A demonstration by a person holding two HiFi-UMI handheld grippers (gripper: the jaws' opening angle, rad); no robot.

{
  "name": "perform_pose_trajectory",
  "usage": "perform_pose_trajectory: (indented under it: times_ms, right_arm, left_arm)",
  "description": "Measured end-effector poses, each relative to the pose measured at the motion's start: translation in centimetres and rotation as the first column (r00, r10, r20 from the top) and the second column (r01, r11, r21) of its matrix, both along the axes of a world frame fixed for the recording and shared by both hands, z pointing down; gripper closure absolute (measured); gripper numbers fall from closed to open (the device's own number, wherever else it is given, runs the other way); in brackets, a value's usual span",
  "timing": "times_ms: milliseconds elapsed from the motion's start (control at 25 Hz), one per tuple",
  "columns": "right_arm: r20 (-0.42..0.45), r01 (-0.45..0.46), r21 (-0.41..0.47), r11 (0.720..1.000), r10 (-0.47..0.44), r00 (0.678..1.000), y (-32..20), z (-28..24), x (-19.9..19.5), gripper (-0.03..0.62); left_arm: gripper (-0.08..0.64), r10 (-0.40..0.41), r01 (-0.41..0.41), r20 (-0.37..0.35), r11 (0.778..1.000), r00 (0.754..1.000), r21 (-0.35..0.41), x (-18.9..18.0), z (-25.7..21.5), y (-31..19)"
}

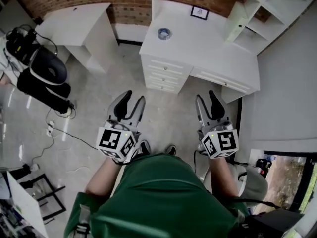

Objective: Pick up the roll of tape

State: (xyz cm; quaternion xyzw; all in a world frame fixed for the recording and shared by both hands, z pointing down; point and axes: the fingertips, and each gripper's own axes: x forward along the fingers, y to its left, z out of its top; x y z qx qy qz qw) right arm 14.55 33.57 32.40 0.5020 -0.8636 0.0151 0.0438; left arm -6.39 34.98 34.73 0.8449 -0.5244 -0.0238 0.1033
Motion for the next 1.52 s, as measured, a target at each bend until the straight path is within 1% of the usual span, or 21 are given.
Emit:
perform_pose_trajectory:
  times_ms: [200,360,520,640,920,1160,1400,1520]
  right_arm:
    - [-0.017,-0.017,0.011,1.0,0.017,1.0,-0.5,-0.1,-3.9,0.403]
    - [-0.045,-0.034,0.0,0.999,0.034,0.998,-1.2,0.2,-6.7,0.403]
    - [-0.058,-0.053,-0.012,0.999,0.053,0.997,-1.8,0.8,-8.1,0.405]
    - [-0.069,-0.048,-0.017,0.999,0.047,0.996,-2.7,1.0,-8.8,0.405]
    - [-0.061,-0.026,-0.045,0.999,0.024,0.998,-7.5,2.9,-9.3,0.405]
    - [-0.049,0.033,-0.059,0.998,-0.035,0.998,-14.0,3.9,-9.5,0.41]
    - [-0.039,0.085,-0.079,0.993,-0.088,0.995,-22.0,4.1,-7.9,0.41]
    - [-0.029,0.109,-0.088,0.99,-0.111,0.993,-25.7,4.4,-6.6,0.41]
  left_arm:
    - [0.385,-0.015,0.015,-0.025,1.0,1.0,-0.007,-5.1,1.1,-0.2]
    - [0.385,-0.013,0.012,-0.047,1.0,0.999,-0.019,-8.7,2.2,-0.7]
    - [0.385,-0.009,0.006,-0.057,0.999,0.998,-0.042,-10.7,3.5,-0.9]
    - [0.385,-0.014,0.011,-0.06,0.999,0.998,-0.051,-11.4,3.9,-1.7]
    - [0.385,-0.043,0.039,-0.047,0.997,0.998,-0.072,-12.0,4.8,-5.4]
    - [0.385,-0.092,0.091,-0.02,0.993,0.996,-0.077,-11.7,4.7,-10.9]
    - [0.385,-0.127,0.126,-0.004,0.988,0.992,-0.092,-9.2,4.3,-18.4]
    - [0.385,-0.139,0.14,0.021,0.985,0.99,-0.096,-7.6,4.4,-21.8]
